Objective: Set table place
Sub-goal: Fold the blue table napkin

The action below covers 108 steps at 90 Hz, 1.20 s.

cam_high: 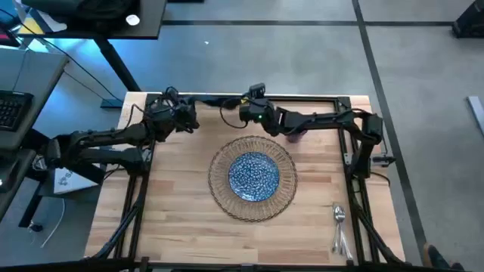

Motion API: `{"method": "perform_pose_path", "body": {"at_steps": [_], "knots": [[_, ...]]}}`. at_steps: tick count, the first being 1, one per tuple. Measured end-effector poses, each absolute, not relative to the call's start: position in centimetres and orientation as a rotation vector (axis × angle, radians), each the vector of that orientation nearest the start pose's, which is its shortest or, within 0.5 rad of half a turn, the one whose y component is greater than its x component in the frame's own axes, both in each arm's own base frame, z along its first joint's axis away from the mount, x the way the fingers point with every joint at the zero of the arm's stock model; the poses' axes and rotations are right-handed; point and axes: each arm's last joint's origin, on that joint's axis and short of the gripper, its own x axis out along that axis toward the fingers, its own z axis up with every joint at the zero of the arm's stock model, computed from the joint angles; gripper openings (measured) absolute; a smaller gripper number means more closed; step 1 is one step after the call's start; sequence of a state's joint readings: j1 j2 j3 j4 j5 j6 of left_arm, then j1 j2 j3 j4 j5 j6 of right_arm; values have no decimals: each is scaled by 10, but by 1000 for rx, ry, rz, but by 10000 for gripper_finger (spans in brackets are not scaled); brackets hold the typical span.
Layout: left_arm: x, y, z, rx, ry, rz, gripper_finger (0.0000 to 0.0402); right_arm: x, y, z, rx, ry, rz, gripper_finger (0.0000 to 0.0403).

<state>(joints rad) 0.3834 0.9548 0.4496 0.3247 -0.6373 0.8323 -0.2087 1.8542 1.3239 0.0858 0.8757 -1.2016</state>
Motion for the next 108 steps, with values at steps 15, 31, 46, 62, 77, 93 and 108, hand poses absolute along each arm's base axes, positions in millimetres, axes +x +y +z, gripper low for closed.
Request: {"method": "perform_pose_path", "body": {"at_steps": [15,31,46,62,77,93,108], "knots": [[186,79,221,726,670,780,0,394,-90,230,-1098,1111,-583,0],[190,80,218,727,665,778,0,392,-97,230,-1074,1118,-604,0],[189,101,220,767,645,798,0,389,-129,238,-1096,1099,-671,0],[185,110,231,823,585,842,0,382,-147,258,-1176,1102,-761,0],[189,97,215,713,633,658,0,374,-131,259,-1067,1102,-693,0],[191,74,193,534,727,411,0,367,-95,228,-771,1135,-462,0],[192,56,178,337,775,170,0,358,-60,202,-603,1198,-299,0]]}}
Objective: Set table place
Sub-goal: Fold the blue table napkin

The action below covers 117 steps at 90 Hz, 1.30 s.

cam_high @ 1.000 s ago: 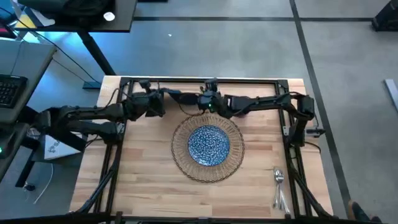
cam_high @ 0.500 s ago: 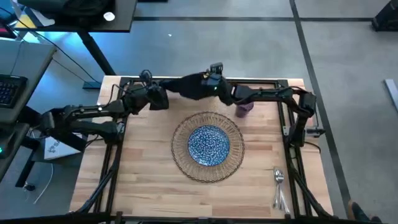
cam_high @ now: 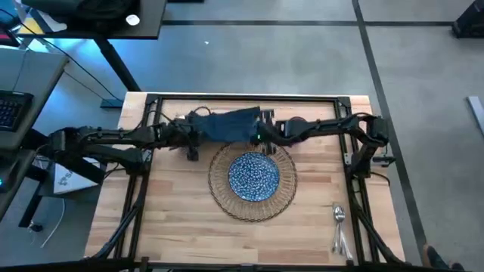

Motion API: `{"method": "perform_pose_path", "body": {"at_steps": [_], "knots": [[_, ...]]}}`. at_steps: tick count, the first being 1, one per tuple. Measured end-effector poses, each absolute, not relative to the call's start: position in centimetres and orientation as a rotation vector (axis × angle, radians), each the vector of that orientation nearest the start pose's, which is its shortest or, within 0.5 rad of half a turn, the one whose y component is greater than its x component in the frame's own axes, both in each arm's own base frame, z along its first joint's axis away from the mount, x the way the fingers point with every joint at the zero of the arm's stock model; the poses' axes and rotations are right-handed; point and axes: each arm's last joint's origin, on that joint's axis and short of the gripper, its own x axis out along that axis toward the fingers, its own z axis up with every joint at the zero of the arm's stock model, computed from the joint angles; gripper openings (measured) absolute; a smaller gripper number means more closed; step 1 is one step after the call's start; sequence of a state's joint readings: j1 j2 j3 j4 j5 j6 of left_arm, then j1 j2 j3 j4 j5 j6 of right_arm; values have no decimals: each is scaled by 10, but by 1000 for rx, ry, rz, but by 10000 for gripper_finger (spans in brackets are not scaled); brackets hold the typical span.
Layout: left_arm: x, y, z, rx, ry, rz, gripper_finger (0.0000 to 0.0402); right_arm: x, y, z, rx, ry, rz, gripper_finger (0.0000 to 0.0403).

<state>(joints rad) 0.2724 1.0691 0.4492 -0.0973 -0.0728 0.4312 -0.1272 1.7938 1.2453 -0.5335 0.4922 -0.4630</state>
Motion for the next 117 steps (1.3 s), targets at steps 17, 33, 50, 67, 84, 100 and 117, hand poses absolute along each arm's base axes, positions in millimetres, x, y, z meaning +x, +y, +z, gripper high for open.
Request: {"method": "perform_pose_path", "body": {"at_steps": [17,33,50,67,84,100,117], "knots": [[201,42,161,218,826,23,0,355,-47,198,-399,1200,-207,1],[205,40,147,111,889,-3,18,351,-54,196,-233,1220,-166,40],[203,39,153,36,854,-1,73,359,-80,197,-180,1102,-265,107],[197,41,179,41,823,95,127,378,-111,175,-192,988,-324,119],[180,41,200,44,882,243,157,385,-135,147,-153,1031,-366,119],[169,45,186,-89,887,402,163,379,-155,139,-132,1094,-466,119],[158,48,146,-270,912,502,163,366,-182,144,-164,1169,-538,119]]}}
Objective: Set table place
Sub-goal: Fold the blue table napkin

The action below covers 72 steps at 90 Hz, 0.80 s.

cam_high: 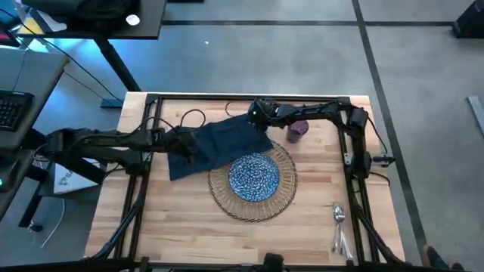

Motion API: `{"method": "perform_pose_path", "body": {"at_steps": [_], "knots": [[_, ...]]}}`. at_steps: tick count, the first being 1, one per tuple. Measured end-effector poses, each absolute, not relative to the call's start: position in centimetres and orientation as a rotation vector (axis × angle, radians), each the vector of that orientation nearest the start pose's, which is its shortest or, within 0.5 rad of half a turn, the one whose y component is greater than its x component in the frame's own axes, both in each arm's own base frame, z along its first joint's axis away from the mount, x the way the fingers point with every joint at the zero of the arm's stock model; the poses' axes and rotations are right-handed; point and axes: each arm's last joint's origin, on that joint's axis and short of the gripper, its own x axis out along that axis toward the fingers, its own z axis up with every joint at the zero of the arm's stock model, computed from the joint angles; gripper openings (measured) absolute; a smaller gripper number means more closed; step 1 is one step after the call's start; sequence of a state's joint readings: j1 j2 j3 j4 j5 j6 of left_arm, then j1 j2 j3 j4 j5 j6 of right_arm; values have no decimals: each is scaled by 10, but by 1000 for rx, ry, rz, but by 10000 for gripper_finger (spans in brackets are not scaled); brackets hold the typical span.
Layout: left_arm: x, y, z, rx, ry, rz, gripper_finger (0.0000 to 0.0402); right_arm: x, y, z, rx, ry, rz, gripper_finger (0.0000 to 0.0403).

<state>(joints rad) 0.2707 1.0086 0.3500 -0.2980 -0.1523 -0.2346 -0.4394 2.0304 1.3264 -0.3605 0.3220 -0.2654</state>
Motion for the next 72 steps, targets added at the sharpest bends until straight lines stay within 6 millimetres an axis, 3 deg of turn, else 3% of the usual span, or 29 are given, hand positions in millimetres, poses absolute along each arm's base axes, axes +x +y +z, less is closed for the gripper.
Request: {"method": "perform_pose_path", "body": {"at_steps": [14,29,53,72], "knots": [[149,56,121,-445,932,642,163,363,-199,159,-136,1175,-541,119],[145,73,120,-470,926,773,163,374,-192,175,4,1084,-336,119],[152,112,159,-336,851,794,163,377,-186,134,77,1184,-303,119],[154,115,166,-346,844,721,163,370,-196,134,-54,1281,-480,119]]}}
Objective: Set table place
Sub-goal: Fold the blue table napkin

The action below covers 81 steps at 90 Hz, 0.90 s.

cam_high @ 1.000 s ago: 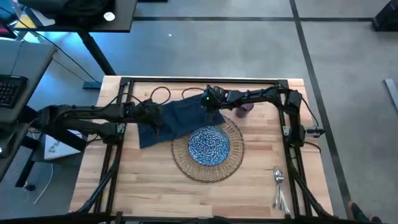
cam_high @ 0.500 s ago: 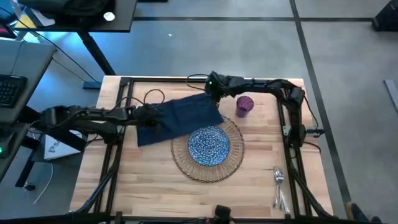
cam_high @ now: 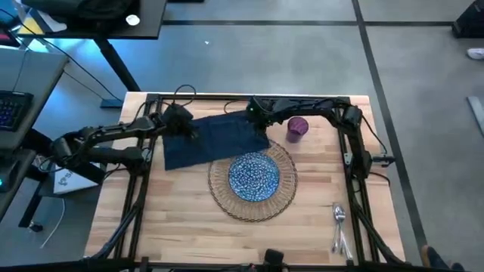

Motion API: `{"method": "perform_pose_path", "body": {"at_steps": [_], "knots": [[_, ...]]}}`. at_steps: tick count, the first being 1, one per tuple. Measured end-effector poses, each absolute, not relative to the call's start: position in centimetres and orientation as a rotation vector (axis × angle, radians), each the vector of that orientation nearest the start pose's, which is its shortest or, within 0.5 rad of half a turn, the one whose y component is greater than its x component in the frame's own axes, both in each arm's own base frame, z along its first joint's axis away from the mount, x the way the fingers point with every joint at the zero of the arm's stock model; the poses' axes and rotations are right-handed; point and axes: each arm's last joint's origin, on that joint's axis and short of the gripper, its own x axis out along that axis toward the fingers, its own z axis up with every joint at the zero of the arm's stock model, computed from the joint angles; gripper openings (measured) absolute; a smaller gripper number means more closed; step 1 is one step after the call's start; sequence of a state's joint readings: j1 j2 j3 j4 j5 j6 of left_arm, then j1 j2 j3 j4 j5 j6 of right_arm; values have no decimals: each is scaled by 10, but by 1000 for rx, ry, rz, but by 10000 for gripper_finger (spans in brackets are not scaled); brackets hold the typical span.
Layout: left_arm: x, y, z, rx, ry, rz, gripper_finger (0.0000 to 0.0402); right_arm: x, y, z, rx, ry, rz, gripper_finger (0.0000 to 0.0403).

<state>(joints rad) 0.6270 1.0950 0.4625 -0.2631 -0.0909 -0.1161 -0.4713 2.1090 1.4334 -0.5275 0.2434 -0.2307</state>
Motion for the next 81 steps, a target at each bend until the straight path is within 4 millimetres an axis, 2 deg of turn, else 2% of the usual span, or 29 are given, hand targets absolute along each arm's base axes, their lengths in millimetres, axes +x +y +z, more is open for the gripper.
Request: {"method": "perform_pose_path", "body": {"at_steps": [12,28,39,50,66,81], "knots": [[151,114,162,-377,881,758,163,360,-212,141,-146,1378,-598,119],[150,112,154,-427,844,784,163,358,-222,155,-83,1353,-577,119],[148,109,141,-486,806,745,163,364,-214,158,43,1272,-422,119],[145,105,122,-529,800,721,163,366,-196,146,115,1267,-286,119],[144,108,111,-496,846,753,163,362,-190,137,6,1341,-424,119],[139,121,120,-398,919,857,163,365,-194,145,-7,1331,-485,119]]}}
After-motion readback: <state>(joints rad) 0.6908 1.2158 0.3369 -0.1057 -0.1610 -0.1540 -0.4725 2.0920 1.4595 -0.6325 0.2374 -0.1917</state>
